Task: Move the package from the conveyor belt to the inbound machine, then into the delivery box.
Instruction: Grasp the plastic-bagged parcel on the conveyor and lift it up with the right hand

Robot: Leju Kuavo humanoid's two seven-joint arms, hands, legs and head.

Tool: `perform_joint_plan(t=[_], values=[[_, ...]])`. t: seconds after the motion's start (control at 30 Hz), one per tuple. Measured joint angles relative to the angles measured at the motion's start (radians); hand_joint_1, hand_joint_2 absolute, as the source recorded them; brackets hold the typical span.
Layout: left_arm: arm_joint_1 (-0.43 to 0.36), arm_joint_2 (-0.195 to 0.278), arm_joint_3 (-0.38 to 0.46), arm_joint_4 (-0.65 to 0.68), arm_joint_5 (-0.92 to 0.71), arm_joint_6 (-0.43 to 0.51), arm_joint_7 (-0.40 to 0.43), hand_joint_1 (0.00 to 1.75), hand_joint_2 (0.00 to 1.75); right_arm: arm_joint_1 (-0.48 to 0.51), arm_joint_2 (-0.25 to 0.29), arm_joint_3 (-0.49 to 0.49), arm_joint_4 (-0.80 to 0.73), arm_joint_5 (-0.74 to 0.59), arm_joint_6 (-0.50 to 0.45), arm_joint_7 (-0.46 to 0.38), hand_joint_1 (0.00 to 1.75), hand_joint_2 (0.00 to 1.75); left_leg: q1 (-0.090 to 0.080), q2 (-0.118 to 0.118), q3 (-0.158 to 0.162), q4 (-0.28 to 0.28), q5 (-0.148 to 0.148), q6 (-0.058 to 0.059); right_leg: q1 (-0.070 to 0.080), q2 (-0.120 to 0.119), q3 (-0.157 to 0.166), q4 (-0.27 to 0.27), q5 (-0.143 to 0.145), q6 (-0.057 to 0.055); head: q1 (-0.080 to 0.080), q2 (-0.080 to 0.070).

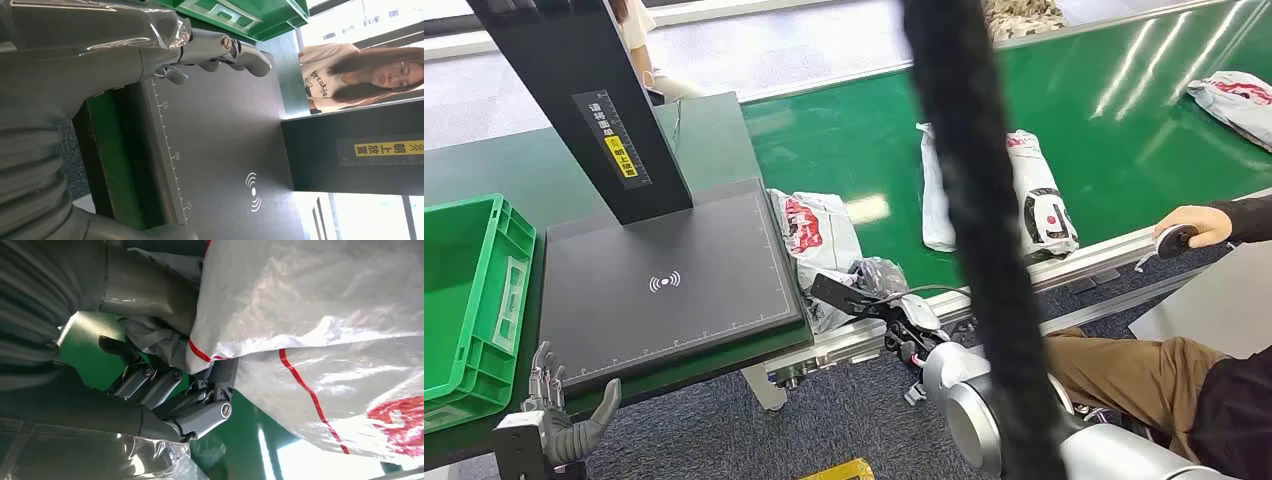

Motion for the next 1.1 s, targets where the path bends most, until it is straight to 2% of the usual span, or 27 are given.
perform_joint_plan(t=[0.13,0.53,0.87,1.1], values=[[0.0,0.0,0.0,0.0,0.001,0.0,0.0,0.0,1.75,-0.049,-0.001,0.0,-0.002,0.024,0.021,0.003,1.75,0.0,0.0,0.0,0.0,0.0,0.0,0.0,0.0,0.0,0.0,0.0,0.0,0.0,0.0,0.0],[-0.004,-0.009,0.0,0.0,0.007,-0.011,0.0,0.0,1.75,-0.305,0.039,0.043,-0.008,0.091,0.084,0.039,1.75,0.0,0.0,0.0,0.0,0.0,0.0,0.0,0.0,0.0,-0.001,0.0,0.0,0.0,0.0,0.0],[-0.015,-0.017,-0.001,0.003,0.007,-0.016,0.0,0.0,1.75,-0.411,0.078,0.055,-0.02,0.101,0.087,0.042,1.75,0.0,0.0,0.0,0.0,0.0,0.0,0.0,0.0,0.0,-0.001,0.0,0.0,0.0,0.0,0.0],[-0.019,-0.017,-0.002,0.006,0.008,-0.022,0.0,0.0,1.75,-0.437,0.091,0.061,-0.022,0.105,0.088,0.048,1.75,0.0,0.0,0.0,0.0,0.0,0.0,0.0,0.0,0.0,-0.001,0.0,0.0,0.0,0.0,0.0]])
